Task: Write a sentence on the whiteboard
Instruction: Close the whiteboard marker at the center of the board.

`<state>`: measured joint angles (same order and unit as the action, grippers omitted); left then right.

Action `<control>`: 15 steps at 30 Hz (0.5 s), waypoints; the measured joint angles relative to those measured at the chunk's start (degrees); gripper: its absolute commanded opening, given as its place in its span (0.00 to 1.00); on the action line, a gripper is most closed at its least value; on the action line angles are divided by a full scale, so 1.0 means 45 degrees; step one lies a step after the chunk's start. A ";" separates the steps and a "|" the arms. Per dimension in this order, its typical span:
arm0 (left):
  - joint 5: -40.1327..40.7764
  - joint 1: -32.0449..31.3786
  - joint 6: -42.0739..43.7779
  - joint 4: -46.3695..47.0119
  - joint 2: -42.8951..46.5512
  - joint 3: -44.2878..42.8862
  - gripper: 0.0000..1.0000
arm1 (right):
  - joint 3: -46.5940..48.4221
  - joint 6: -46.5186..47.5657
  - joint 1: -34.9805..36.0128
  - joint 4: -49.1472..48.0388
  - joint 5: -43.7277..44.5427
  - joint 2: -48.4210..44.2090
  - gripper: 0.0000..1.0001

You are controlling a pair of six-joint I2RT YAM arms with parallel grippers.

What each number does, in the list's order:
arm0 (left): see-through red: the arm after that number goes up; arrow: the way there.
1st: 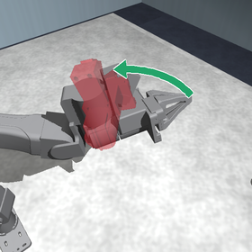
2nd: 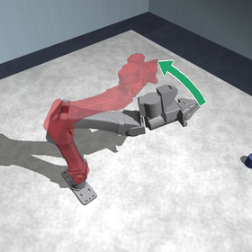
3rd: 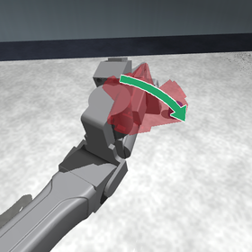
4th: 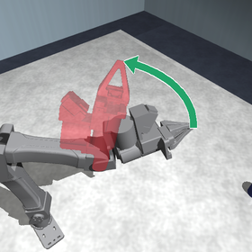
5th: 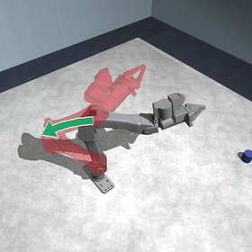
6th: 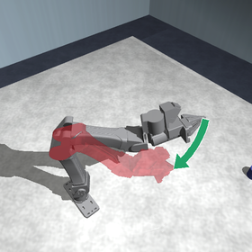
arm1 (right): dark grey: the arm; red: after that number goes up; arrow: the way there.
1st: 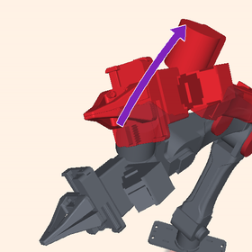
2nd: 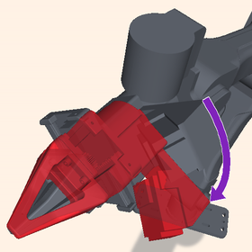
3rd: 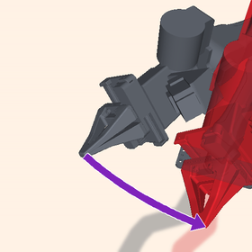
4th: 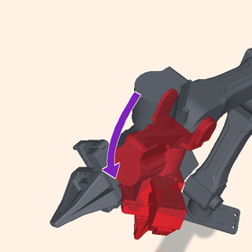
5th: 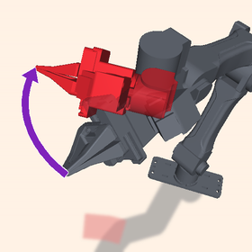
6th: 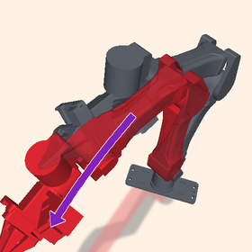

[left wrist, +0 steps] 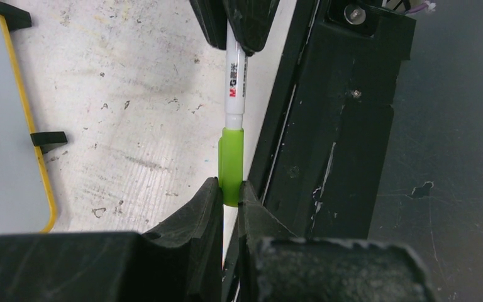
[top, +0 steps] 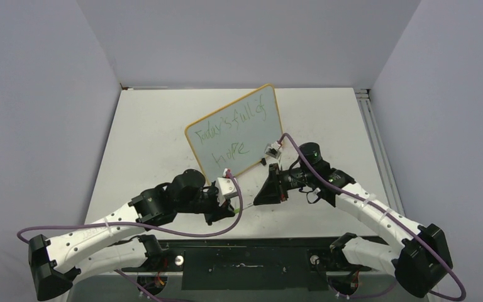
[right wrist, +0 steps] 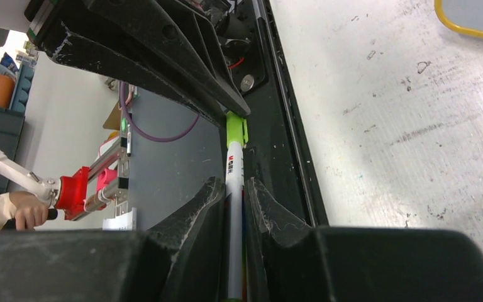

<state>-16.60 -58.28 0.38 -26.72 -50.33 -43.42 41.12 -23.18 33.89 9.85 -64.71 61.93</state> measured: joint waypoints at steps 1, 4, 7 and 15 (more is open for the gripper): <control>-0.0053 0.0000 -0.0044 0.0039 0.0029 0.0005 0.00 | 0.0000 -0.0083 0.0097 -0.0126 -0.0005 0.0053 0.10; -0.0155 0.0000 -0.0189 0.0087 0.0180 0.0029 0.00 | -0.0053 -0.0379 0.0330 -0.0622 -0.0019 0.0146 0.10; -0.0214 0.0000 -0.0345 0.0063 0.0427 0.0165 0.00 | -0.0330 -0.0758 0.0578 -0.1336 0.0005 0.0160 0.10; -0.0185 -0.0005 -0.0704 -0.0253 0.1059 0.0544 0.00 | -0.0505 -0.1141 0.1253 -0.2152 0.0350 0.0427 0.10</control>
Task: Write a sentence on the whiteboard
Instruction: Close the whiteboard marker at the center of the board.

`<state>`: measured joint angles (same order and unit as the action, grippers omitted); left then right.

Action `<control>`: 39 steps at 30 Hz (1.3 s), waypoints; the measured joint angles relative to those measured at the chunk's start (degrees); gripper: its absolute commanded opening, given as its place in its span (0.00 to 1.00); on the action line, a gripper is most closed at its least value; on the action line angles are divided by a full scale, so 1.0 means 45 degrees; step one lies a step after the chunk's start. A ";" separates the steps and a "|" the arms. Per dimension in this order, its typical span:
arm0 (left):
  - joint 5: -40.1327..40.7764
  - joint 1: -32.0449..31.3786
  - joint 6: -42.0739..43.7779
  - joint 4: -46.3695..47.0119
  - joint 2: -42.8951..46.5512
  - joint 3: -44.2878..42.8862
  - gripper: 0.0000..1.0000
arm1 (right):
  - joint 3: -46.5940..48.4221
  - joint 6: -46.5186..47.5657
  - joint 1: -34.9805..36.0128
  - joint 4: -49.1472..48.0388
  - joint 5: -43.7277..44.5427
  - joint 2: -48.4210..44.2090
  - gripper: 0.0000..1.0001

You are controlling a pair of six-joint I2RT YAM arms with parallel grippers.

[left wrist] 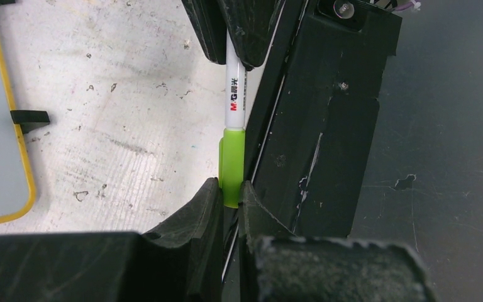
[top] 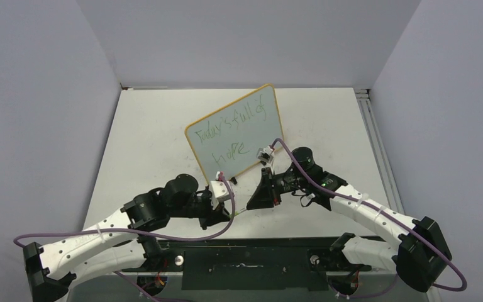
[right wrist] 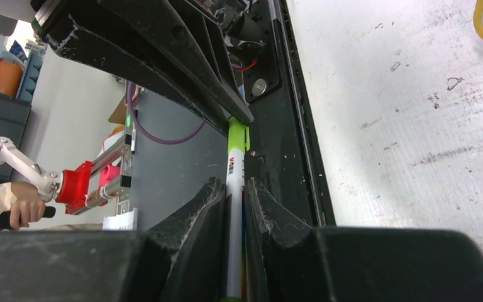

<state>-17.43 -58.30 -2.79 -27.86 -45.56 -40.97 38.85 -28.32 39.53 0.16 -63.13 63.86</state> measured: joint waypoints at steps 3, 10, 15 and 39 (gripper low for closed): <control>0.0083 -0.0005 -0.0107 -0.0102 0.0296 0.0097 0.00 | 0.0000 -0.0073 0.0170 -0.0180 0.0121 0.0078 0.10; 0.0175 -0.0005 -0.0311 -0.0165 0.0646 0.0238 0.00 | 0.0000 -0.0316 0.0423 -0.0597 0.0316 0.0146 0.10; 0.0223 -0.0005 -0.0340 -0.0199 0.0719 0.0248 0.00 | 0.0000 -0.0447 0.0544 -0.0792 0.0486 0.0146 0.10; 0.0272 -0.0010 -0.0335 -0.0680 0.0767 0.0248 0.00 | -0.0024 -0.0510 0.1083 -0.0996 0.1030 0.0374 0.10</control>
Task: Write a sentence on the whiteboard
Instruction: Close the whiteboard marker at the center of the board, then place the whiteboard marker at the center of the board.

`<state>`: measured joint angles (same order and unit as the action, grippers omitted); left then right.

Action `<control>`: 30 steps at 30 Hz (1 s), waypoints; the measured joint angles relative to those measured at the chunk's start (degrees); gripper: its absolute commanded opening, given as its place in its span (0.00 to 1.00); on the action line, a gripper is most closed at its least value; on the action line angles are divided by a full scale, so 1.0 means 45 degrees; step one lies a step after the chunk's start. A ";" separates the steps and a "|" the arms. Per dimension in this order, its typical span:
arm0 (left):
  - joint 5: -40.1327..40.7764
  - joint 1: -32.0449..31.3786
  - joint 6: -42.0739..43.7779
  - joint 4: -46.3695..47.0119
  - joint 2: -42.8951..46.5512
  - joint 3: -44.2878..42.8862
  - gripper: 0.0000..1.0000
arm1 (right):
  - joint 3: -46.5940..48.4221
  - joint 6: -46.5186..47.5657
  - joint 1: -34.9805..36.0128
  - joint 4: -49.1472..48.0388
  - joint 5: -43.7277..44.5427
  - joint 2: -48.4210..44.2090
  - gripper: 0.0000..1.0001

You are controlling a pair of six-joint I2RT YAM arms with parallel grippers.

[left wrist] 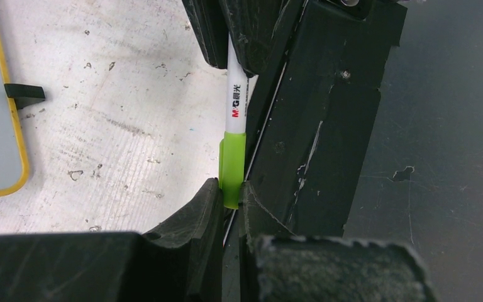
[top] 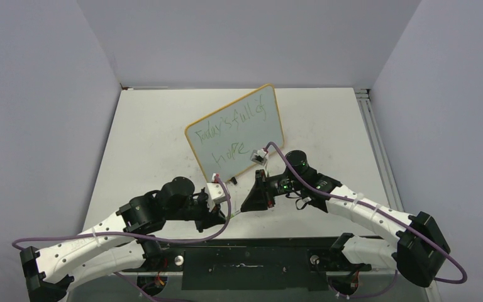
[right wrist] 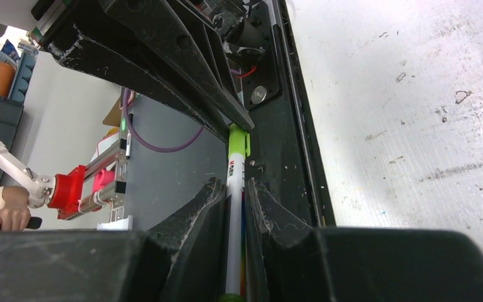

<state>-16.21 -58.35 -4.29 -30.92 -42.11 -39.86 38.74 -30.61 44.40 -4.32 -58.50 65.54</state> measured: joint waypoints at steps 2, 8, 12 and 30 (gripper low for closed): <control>0.0034 0.0000 0.0000 -0.0015 0.0000 0.0000 0.00 | 0.0000 -0.0010 0.0010 -0.0019 0.0029 0.0015 0.10; 0.0170 -0.0010 0.0005 -0.0155 -0.0005 0.0000 0.00 | 0.0000 -0.0029 0.0126 -0.0087 0.0223 0.0112 0.10; 0.0529 -0.0010 0.0044 -0.0214 -0.0087 0.0000 0.10 | 0.0083 0.0078 0.0243 0.0262 0.0947 0.0029 0.10; 0.3594 0.2948 -0.0908 0.2166 0.0913 -0.0311 0.94 | -0.1025 0.0282 -0.3308 0.2798 0.5217 -0.1243 0.16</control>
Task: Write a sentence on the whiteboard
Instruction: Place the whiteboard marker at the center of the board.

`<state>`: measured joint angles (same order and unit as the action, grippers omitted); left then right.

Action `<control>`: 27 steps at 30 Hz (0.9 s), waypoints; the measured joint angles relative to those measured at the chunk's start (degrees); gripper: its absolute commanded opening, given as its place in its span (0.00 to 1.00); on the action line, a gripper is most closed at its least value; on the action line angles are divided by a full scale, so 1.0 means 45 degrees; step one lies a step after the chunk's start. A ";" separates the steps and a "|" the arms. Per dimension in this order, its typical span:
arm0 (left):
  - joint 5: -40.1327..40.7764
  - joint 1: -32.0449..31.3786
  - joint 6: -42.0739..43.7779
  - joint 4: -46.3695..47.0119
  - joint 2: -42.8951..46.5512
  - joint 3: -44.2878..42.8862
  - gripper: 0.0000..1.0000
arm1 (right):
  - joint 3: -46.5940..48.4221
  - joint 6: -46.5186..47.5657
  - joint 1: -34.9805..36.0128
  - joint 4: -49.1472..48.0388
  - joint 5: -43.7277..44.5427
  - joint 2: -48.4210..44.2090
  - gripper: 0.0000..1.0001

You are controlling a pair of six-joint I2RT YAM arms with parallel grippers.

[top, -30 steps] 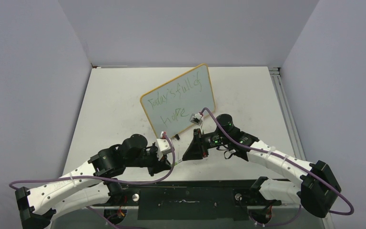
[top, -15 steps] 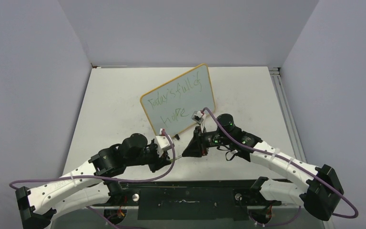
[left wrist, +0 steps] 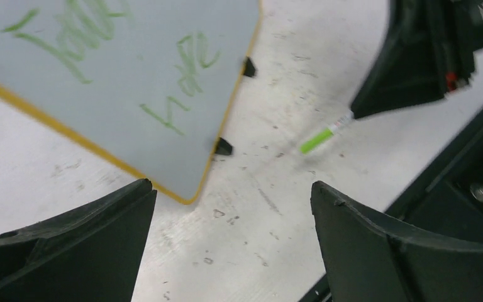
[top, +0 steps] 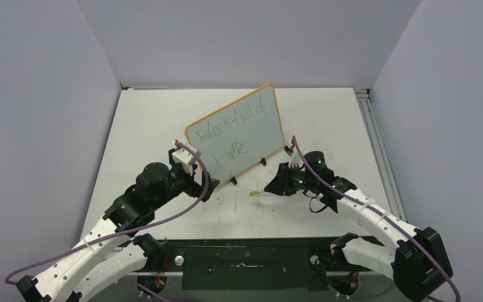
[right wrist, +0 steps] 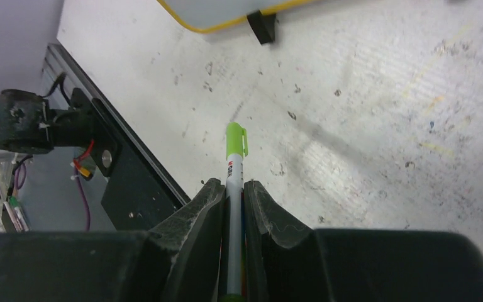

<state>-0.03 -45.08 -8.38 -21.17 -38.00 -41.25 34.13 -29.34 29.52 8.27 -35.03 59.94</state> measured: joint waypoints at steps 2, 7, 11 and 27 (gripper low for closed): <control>0.0311 0.1083 -0.0296 0.0015 -0.0024 0.0000 0.96 | -0.0427 -0.0078 0.0058 -0.0049 0.0049 0.0214 0.16; 0.0942 0.3424 -0.0967 0.0112 0.0243 0.0000 0.96 | -0.1049 -0.0287 0.0306 -0.0559 0.0510 0.0772 0.17; 0.1365 0.4692 -0.1443 0.0107 0.0325 0.0000 0.96 | -0.1321 -0.0461 0.0393 -0.0782 0.1132 0.1297 0.27; 0.2059 0.7053 -0.2472 -0.0024 0.0306 0.0000 0.99 | -0.1355 -0.0748 -0.1520 0.0539 0.4872 0.1277 0.95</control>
<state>9.23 -13.34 -19.51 -21.28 -36.62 -41.25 28.03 -32.71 22.68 10.70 -13.10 65.69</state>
